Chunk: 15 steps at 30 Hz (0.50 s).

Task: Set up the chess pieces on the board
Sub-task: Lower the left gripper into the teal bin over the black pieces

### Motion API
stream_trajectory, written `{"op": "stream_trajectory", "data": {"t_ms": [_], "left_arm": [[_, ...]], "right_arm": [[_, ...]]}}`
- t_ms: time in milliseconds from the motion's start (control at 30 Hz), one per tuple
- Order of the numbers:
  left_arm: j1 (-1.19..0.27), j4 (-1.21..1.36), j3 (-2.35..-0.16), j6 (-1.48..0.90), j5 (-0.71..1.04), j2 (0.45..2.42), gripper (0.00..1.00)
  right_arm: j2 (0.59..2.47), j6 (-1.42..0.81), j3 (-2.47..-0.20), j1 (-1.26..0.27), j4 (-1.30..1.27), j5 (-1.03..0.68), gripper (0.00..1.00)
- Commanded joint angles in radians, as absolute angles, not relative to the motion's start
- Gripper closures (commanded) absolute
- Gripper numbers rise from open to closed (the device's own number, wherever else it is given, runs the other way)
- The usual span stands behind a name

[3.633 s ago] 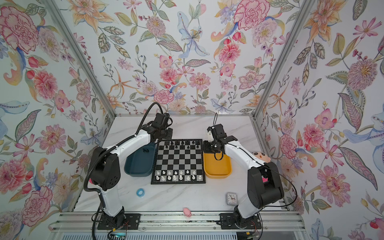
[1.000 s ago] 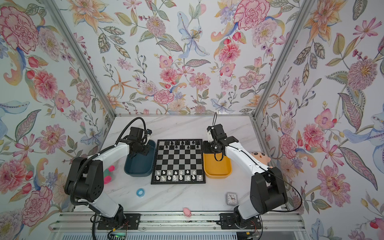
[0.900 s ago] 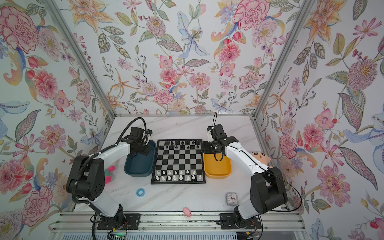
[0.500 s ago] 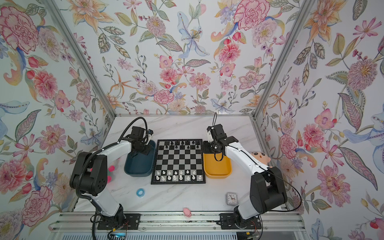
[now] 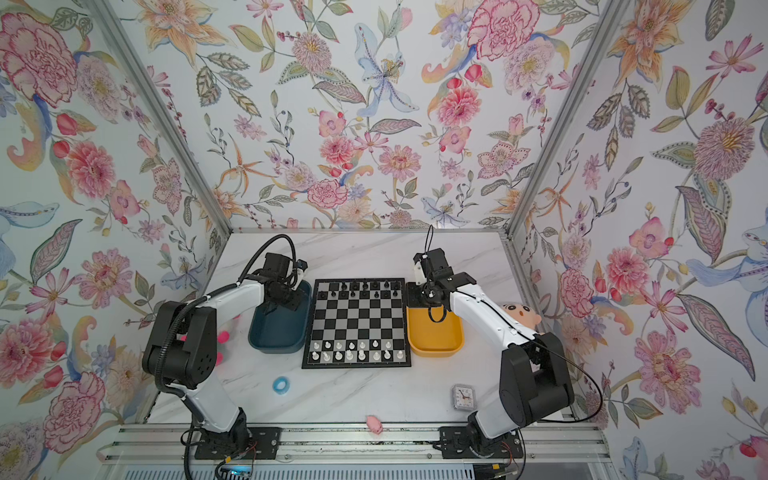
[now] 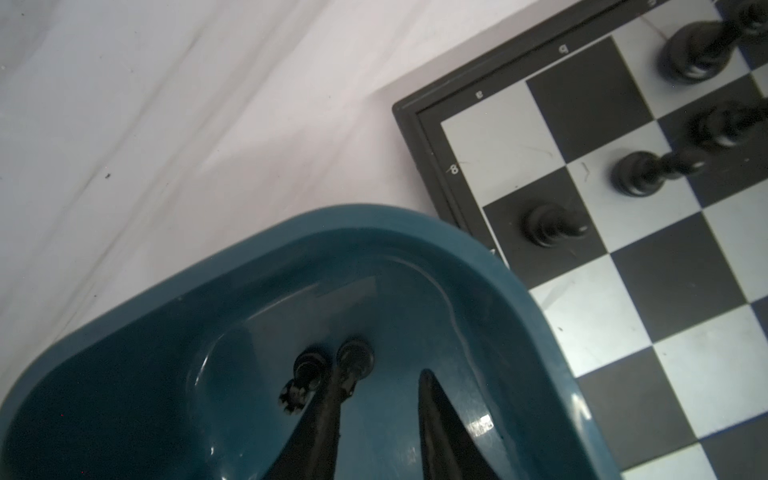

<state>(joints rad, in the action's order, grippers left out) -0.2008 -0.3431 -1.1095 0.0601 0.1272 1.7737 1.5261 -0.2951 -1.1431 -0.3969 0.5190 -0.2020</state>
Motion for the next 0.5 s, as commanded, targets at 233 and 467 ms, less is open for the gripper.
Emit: {"op": "stream_trajectory", "data": {"t_ms": [233, 467], "left_arm": [[-0.189, -0.379, -1.132, 0.044, 0.124, 1.819, 0.66], [-0.187, -0.39, -1.133, 0.042, 0.112, 1.827, 0.66]], "right_arm": [[1.54, -0.296, -1.129, -0.391, 0.519, -0.21, 0.79], [1.537, -0.296, -1.126, -0.391, 0.519, -0.212, 0.79]]}}
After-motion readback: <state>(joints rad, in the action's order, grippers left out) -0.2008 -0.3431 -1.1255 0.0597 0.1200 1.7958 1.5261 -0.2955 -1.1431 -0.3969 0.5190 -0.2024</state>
